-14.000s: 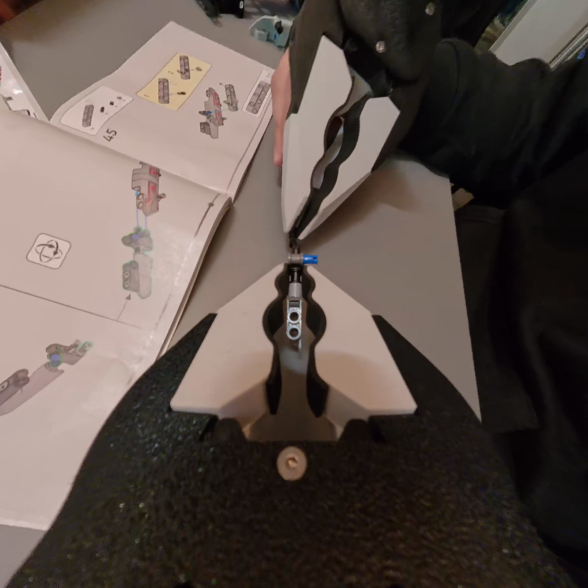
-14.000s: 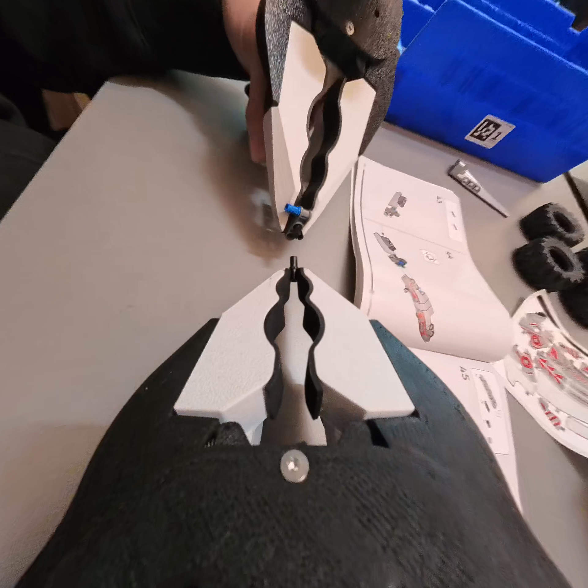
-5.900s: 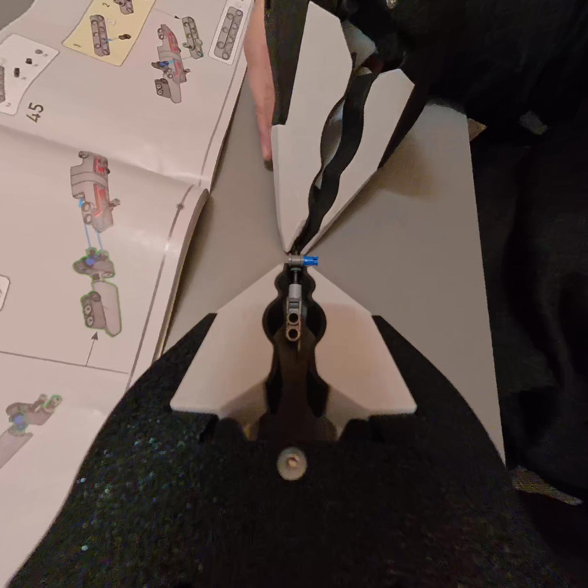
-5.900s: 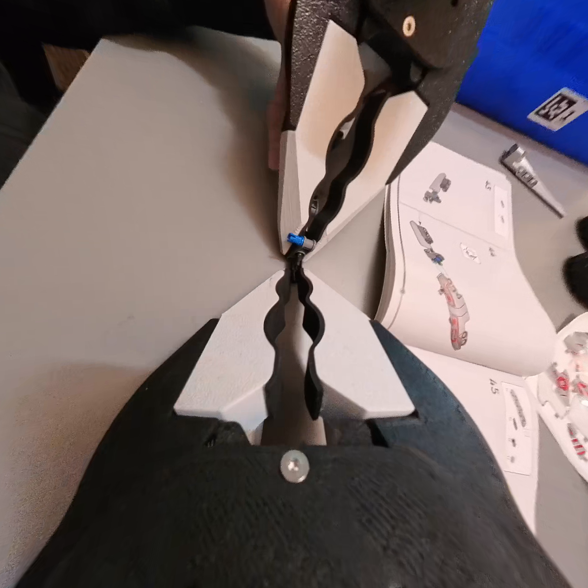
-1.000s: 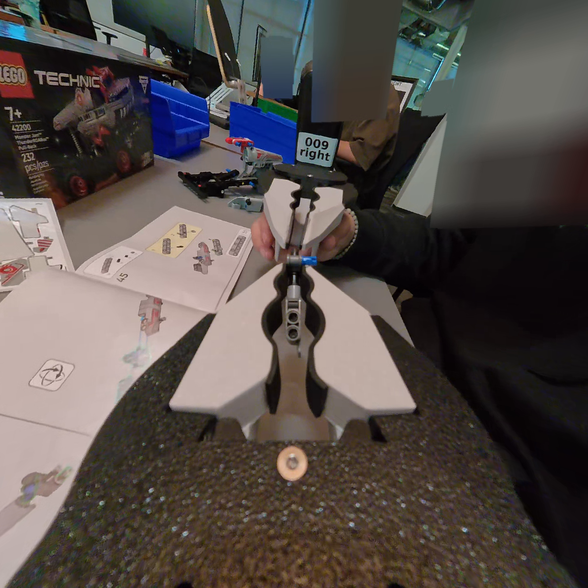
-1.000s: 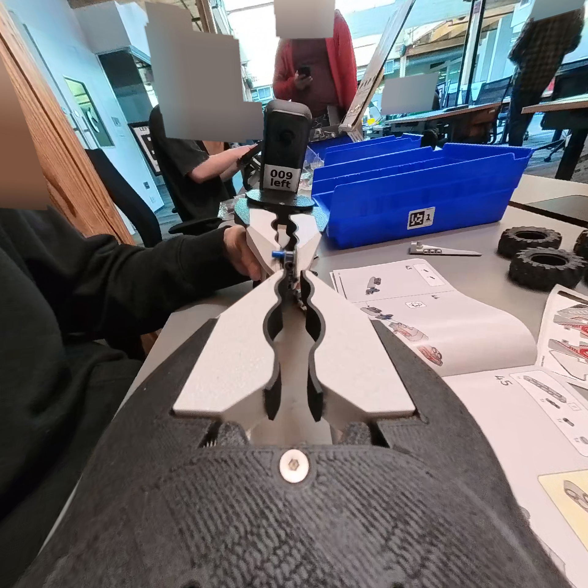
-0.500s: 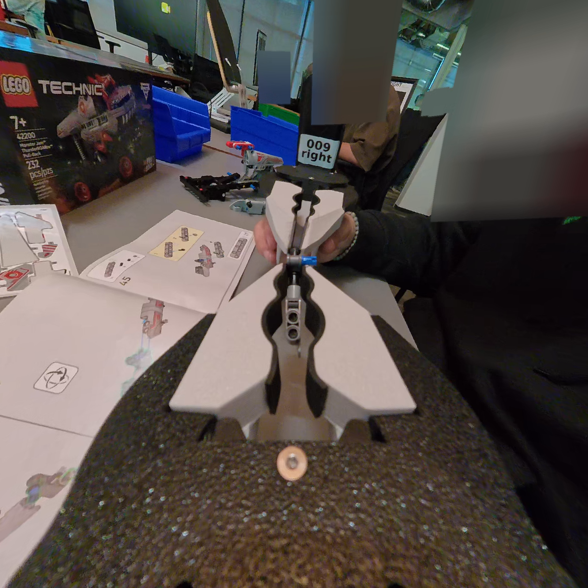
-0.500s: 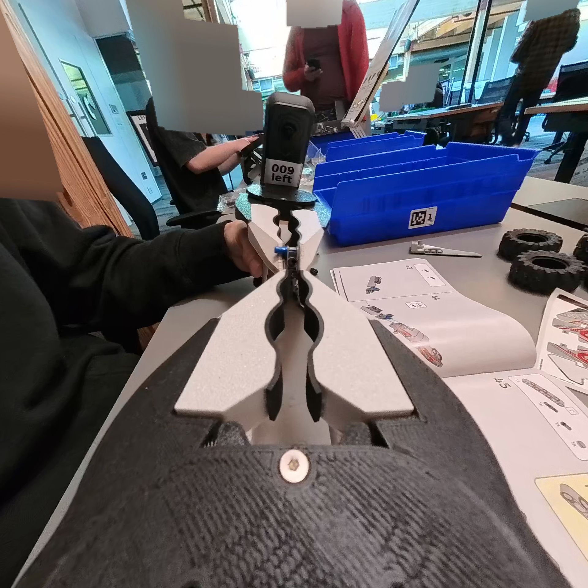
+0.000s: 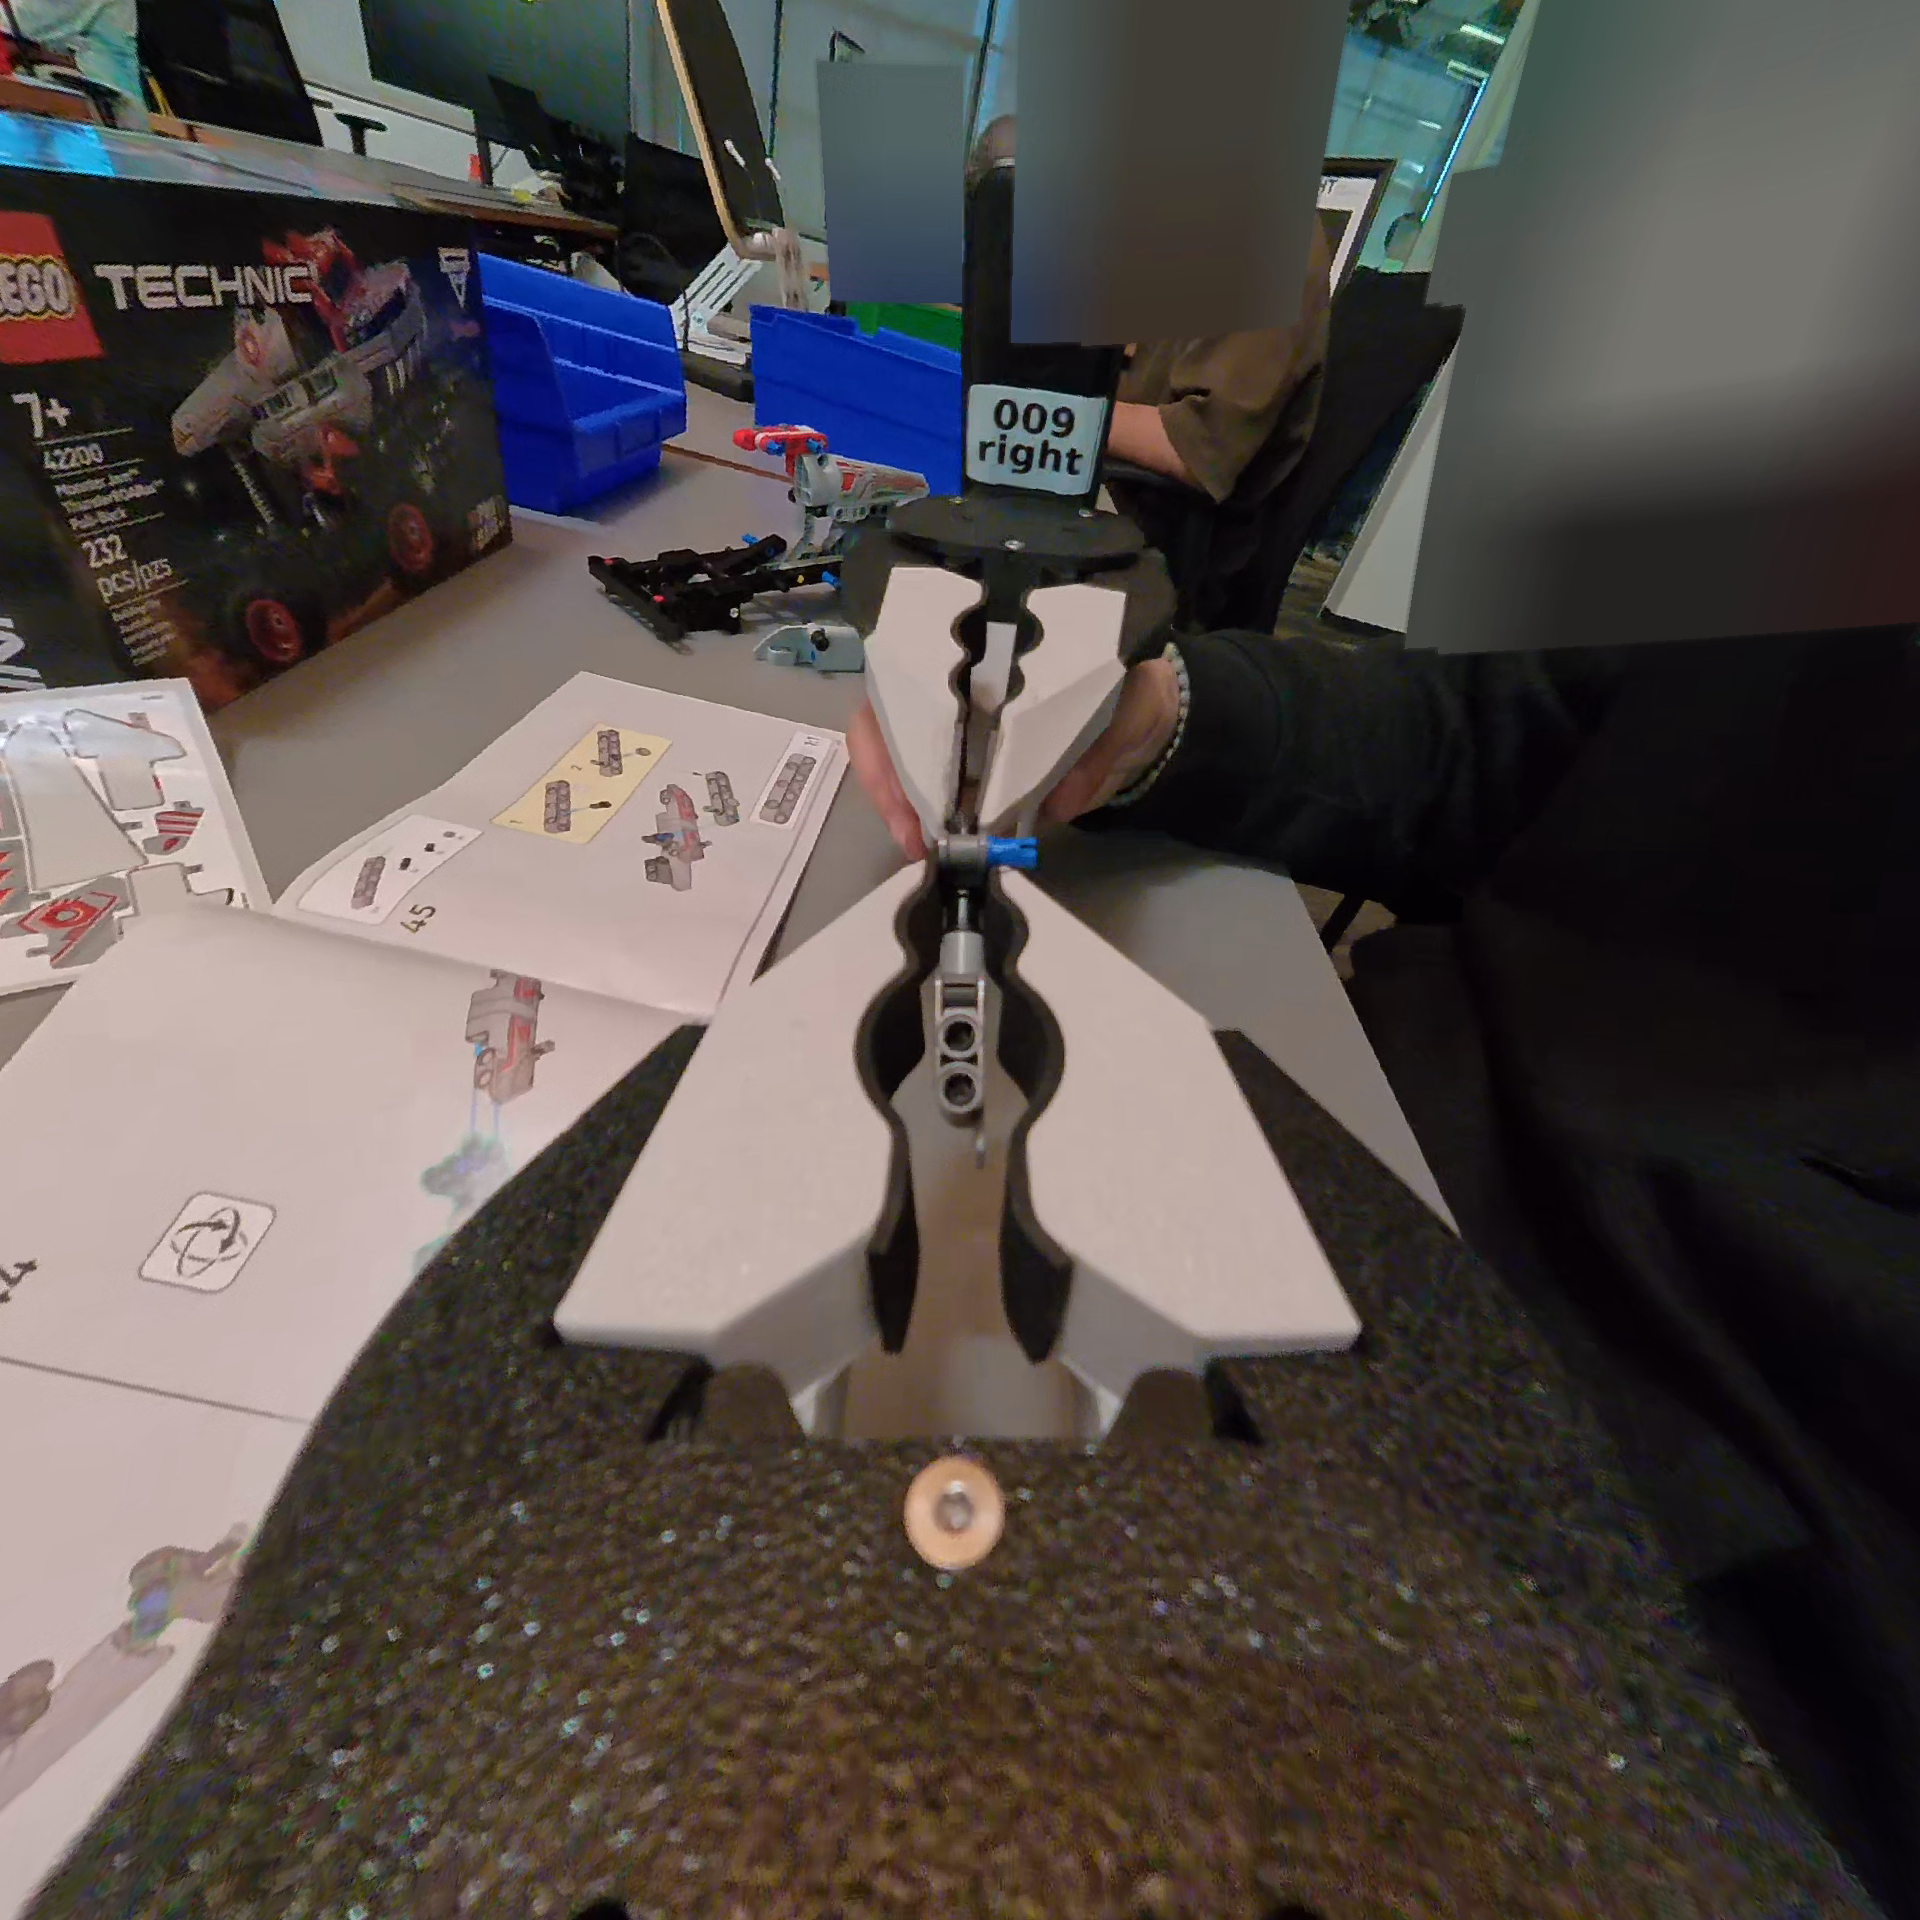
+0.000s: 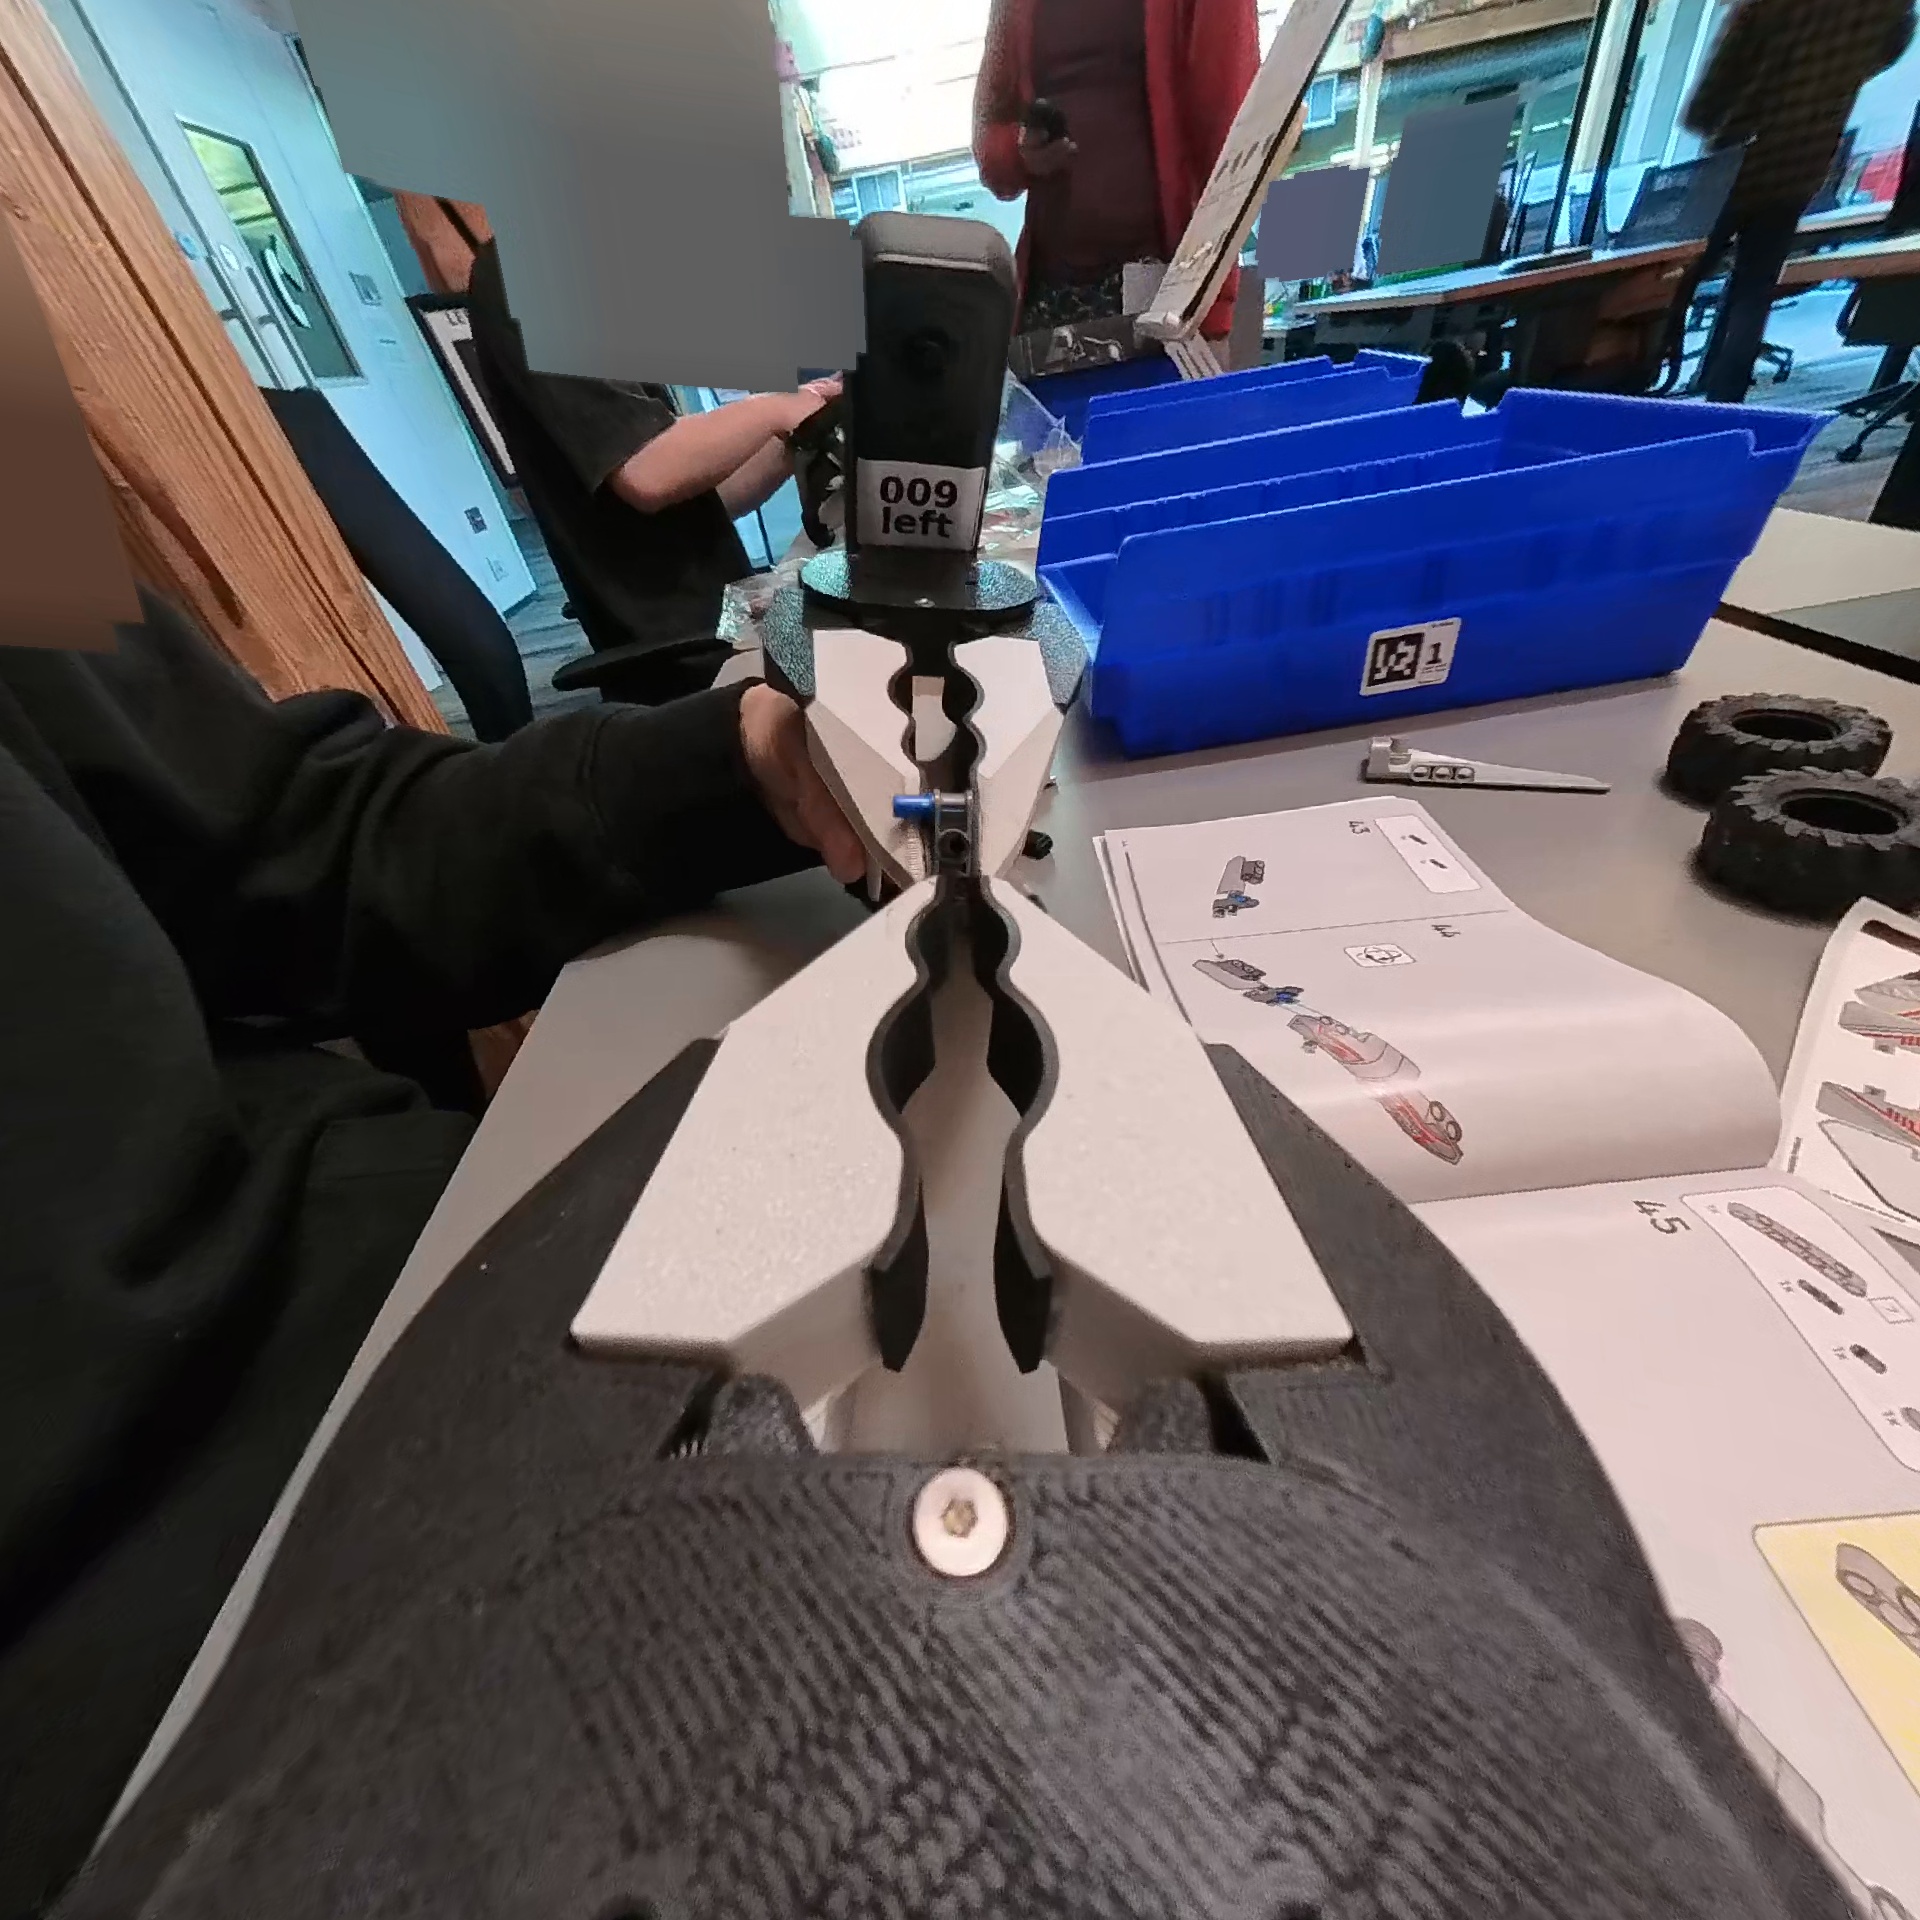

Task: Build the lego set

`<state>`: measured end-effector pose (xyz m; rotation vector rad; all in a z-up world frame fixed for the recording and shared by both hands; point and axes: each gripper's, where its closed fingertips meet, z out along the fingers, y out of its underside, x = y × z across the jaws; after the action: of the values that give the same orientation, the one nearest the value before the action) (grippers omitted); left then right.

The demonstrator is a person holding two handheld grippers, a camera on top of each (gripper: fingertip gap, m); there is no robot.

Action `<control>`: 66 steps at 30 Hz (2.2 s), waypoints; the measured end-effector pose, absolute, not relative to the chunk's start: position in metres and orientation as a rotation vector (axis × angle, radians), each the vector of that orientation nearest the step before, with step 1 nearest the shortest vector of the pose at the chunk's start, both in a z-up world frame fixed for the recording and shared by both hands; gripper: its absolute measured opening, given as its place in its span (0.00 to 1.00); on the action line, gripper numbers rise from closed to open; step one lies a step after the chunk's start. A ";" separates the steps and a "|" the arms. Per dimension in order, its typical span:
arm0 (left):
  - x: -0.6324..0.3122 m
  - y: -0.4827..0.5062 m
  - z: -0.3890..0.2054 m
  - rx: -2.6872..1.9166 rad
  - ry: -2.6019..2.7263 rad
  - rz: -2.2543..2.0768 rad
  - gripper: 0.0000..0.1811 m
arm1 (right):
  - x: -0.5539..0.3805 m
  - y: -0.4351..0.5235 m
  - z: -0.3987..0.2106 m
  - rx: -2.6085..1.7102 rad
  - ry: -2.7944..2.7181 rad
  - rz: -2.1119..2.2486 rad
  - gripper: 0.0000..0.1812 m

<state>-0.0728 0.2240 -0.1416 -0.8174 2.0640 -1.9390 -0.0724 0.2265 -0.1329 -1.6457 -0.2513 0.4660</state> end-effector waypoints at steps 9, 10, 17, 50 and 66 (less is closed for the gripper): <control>-0.072 0.225 -0.144 -0.831 2.074 -1.918 0.03 | -0.074 0.229 -0.138 -1.679 -0.274 0.387 0.01; -0.071 0.225 -0.144 -0.833 2.073 -1.917 0.03 | -0.074 0.229 -0.138 -1.678 -0.269 0.388 0.01; -0.070 0.225 -0.145 -0.841 2.073 -1.907 0.03 | -0.072 0.230 -0.138 -1.682 -0.266 0.389 0.01; -0.066 0.292 -0.136 -1.275 1.951 -1.660 0.02 | -0.010 0.218 -0.147 -1.788 -0.136 0.072 0.08; -0.089 0.367 -0.130 -1.363 1.860 -1.358 0.02 | -0.011 0.206 -0.183 -2.049 -0.224 0.057 0.23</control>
<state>-0.0892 0.3672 -0.1302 -1.3632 1.8605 -1.3583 -0.0114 0.2058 -0.1828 -2.0493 -0.2242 0.0571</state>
